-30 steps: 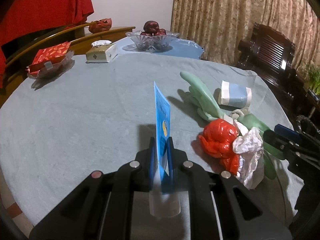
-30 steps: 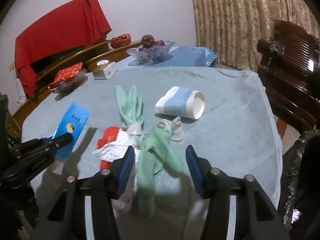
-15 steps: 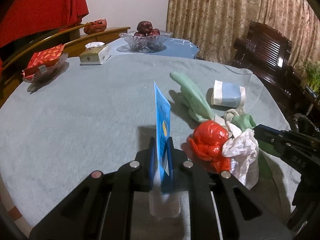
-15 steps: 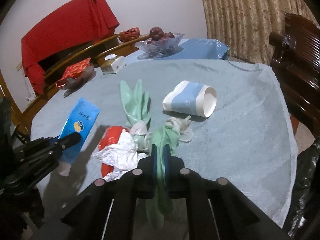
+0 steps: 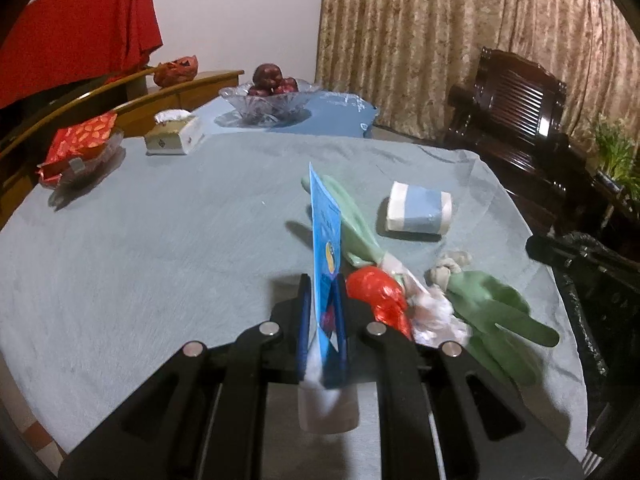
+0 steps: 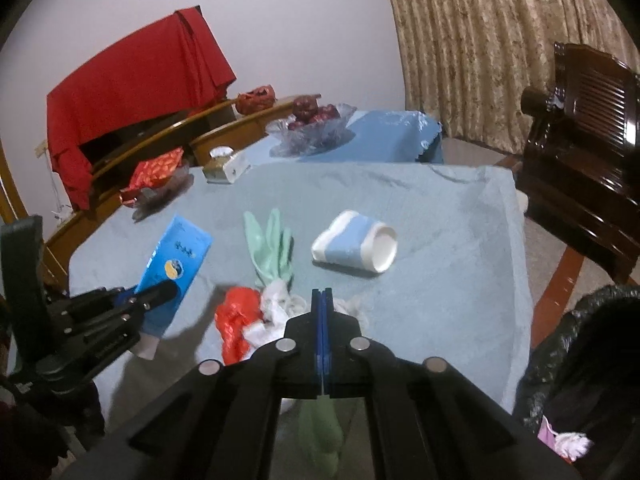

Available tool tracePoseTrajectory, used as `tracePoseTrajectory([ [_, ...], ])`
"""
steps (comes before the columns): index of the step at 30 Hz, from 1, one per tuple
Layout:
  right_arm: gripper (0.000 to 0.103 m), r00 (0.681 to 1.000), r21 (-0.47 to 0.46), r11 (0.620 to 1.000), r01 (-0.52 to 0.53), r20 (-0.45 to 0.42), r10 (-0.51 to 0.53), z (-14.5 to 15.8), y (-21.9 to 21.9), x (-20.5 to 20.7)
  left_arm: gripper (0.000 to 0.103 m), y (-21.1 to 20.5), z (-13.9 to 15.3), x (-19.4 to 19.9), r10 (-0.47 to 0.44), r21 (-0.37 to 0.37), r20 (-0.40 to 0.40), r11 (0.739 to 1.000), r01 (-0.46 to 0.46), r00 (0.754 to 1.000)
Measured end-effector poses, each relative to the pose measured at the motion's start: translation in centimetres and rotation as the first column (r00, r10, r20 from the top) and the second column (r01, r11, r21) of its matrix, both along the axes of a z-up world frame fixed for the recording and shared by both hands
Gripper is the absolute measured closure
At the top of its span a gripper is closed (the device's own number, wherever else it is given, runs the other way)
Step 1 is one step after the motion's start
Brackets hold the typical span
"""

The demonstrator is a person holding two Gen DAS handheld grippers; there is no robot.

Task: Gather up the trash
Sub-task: 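Lift the blue tube with the left gripper while the right lifts the green glove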

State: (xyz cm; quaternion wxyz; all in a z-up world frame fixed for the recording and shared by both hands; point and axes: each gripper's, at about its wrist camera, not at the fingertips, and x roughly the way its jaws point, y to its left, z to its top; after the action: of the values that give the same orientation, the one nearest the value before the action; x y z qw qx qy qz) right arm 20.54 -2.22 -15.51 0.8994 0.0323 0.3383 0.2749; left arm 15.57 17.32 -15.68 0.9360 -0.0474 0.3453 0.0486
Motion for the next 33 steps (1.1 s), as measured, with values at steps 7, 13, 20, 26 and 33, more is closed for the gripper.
tracePoseTrajectory([
  [7,0.084,0.999,-0.011,1.0,0.0,-0.05,-0.001,-2.4,0.3,0.5,0.092,-0.1,-1.6,-0.1,0.003,0.006,-0.038,1.0,-0.003,0.999],
  [13,0.062,0.997,-0.04,0.999,-0.013,-0.081,0.01,-4.1,1.1,1.0,0.092,0.2,-2.3,0.0,0.012,-0.005,-0.052,1.0,-0.012,0.999],
  [20,0.066,0.991,-0.093,0.995,-0.048,-0.126,0.036,-5.9,2.3,1.1,0.092,0.4,-2.6,0.0,0.012,-0.01,-0.059,1.0,-0.013,0.998],
  [26,0.09,0.995,-0.089,0.994,-0.058,-0.083,0.051,-4.4,2.1,0.4,0.099,0.4,-2.3,-0.1,0.01,-0.01,-0.051,1.0,-0.011,0.999],
  [33,0.09,0.999,-0.049,0.998,-0.033,-0.017,0.032,-0.9,0.3,-0.6,0.102,-0.5,-0.7,-0.2,-0.015,-0.004,-0.023,1.0,0.015,1.0],
])
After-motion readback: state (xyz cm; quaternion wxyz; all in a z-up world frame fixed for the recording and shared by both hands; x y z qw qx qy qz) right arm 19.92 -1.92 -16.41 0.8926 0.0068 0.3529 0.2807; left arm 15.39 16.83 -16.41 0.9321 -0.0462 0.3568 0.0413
